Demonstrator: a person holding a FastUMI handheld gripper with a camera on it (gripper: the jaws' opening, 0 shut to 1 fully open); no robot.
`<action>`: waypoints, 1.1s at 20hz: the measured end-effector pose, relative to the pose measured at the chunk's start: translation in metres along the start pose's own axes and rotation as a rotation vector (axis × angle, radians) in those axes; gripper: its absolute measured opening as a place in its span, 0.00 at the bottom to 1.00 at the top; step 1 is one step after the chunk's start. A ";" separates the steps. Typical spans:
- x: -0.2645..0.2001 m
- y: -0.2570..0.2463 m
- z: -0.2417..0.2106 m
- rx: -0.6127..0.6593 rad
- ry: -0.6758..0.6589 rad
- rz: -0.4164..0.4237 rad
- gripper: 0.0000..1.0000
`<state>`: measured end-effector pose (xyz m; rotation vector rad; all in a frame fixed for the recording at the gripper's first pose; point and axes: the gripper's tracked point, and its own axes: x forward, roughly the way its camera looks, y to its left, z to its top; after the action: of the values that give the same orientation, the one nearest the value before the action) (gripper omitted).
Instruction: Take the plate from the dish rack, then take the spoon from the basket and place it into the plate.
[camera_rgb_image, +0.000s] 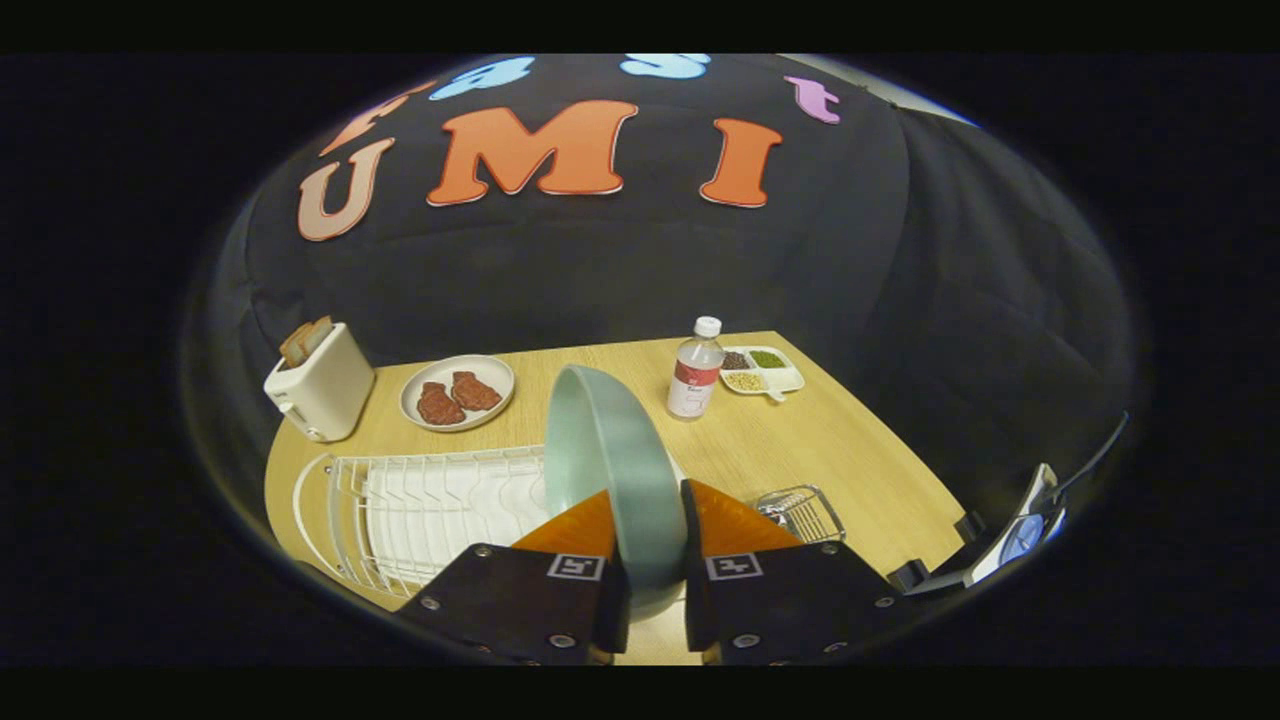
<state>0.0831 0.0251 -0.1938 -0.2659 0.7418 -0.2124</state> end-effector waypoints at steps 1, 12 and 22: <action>-0.007 -0.002 -0.001 0.017 -0.004 0.011 0.22; -0.072 -0.039 -0.060 0.157 0.047 0.126 0.22; -0.102 -0.072 -0.143 0.254 0.137 0.146 0.22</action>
<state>-0.0953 -0.0375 -0.2072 0.0450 0.8576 -0.1851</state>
